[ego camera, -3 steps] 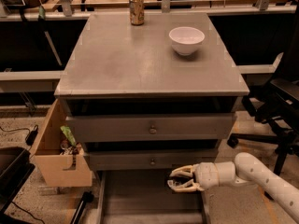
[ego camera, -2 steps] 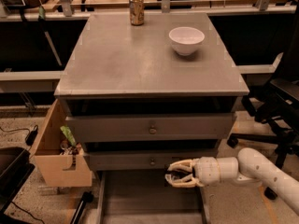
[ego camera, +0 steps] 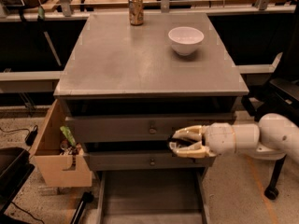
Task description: Pick rxbar chocolate from bottom drawer and place on counter
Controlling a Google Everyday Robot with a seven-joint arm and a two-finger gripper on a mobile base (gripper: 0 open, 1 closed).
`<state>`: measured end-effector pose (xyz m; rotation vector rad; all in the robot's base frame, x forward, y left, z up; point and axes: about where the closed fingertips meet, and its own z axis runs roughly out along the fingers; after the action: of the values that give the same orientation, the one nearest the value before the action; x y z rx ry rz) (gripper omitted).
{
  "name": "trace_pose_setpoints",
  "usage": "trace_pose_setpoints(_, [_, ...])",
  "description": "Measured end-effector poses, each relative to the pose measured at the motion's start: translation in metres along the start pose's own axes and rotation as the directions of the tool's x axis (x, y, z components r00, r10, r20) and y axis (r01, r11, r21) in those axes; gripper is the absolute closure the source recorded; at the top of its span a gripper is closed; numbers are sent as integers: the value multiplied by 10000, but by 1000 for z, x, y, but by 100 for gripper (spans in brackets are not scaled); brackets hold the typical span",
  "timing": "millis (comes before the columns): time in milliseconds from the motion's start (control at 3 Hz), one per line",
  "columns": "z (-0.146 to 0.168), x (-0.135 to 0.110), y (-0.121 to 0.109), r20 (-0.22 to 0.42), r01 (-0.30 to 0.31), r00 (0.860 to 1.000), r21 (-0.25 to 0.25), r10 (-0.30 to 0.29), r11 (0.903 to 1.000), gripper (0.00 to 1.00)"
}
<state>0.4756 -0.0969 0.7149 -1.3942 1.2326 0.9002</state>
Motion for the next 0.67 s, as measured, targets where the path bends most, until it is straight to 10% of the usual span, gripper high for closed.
trace_pose_setpoints(667, [-15, -139, -76, -1078, 687, 9921, 447, -635, 9966, 100])
